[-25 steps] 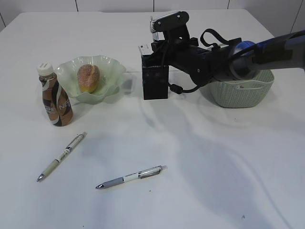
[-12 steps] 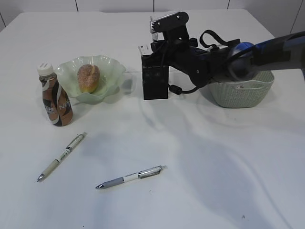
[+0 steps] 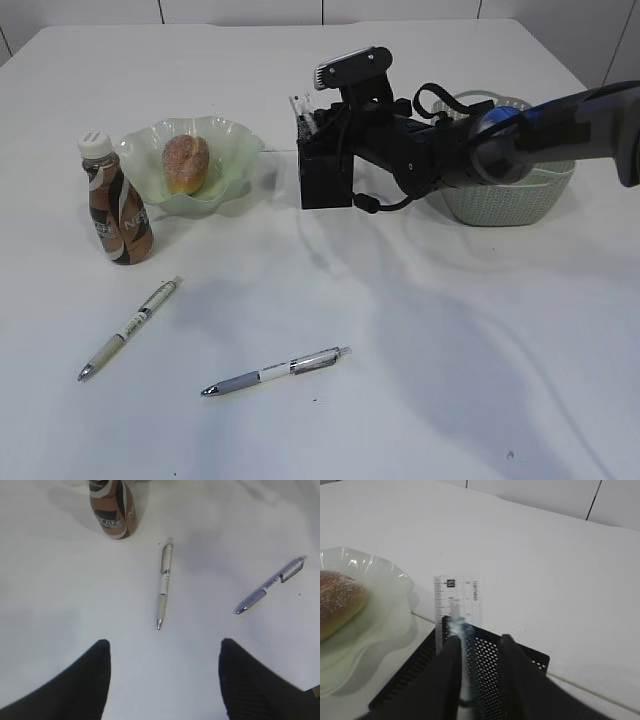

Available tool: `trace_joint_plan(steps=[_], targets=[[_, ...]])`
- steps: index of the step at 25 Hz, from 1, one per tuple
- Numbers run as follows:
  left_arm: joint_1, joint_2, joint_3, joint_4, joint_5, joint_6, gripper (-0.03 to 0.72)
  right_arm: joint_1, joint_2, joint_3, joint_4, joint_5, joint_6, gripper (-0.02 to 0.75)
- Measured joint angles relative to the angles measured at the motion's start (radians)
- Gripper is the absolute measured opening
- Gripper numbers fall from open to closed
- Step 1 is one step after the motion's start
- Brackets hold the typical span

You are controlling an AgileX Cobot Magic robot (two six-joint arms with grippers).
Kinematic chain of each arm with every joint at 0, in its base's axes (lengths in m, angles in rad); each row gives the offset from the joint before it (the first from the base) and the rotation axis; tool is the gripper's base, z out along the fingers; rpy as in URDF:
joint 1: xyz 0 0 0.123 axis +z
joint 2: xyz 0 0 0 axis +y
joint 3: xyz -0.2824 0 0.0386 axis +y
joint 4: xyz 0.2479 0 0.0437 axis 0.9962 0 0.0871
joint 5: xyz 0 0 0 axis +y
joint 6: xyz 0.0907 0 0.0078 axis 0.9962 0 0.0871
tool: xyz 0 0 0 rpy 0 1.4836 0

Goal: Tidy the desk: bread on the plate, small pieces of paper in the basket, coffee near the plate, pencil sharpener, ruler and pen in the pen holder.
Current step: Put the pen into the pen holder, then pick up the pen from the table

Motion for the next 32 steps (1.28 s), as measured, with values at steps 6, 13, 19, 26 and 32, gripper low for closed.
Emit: trace_joint_plan(steps=[6,13,19,26,32], targets=[[0.0,0.0,0.0,0.0,0.0,0.0,0.474,0.0,0.0,-0.001,0.0,-0.01,0.011,0.296],[0.0,0.0,0.0,0.005,0.0,0.0,0.474,0.0,-0.056,-0.001,0.0,0.114,0.057,0.302],[0.0,0.009,-0.023,0.02,0.008,0.0,0.474,0.0,-0.212,-0.002,0.006,0.391,0.114,0.302],[0.0,0.158,-0.123,0.039,0.184,0.0,0.474,0.0,-0.363,-0.044,0.009,0.741,0.119,0.302],[0.0,0.316,-0.188,0.054,0.203,0.008,0.474,0.0,-0.451,-0.171,0.01,1.147,0.121,0.301]])
